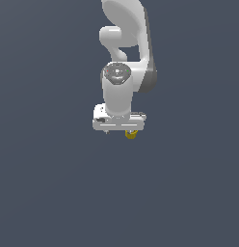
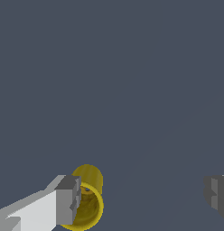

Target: Pick up the object and move it to a goal position.

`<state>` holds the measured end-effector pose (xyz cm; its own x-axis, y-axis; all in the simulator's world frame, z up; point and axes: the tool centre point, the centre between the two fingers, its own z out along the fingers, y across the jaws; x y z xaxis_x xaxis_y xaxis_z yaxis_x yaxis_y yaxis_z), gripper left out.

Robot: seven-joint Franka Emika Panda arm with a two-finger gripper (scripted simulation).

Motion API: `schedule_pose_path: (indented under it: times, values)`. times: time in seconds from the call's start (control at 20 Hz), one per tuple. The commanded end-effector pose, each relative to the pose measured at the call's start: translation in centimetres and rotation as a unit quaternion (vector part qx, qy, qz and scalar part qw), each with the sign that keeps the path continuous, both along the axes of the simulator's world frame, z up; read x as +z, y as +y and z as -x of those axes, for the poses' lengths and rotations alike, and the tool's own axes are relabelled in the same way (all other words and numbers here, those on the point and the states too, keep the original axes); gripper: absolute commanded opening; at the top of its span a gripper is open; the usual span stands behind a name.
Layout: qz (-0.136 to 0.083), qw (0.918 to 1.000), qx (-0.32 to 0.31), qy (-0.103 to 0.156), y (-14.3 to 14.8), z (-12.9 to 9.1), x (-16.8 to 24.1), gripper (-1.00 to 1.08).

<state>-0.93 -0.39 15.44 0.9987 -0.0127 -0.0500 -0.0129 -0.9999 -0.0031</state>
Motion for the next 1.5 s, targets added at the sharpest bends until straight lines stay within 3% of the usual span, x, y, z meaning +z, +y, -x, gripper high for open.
schedule_pose_path:
  times: [0.0, 0.8, 1.45]
  values:
    - [0.0, 1.0, 0.0, 0.0, 0.0, 0.0, 0.0, 1.0]
    - [-0.004, 1.0, 0.003, 0.006, 0.0, 0.7, -1.1, 1.0]
    - [0.002, 0.9972, -0.074, -0.002, 2.1, 2.4, -2.5, 1.0]
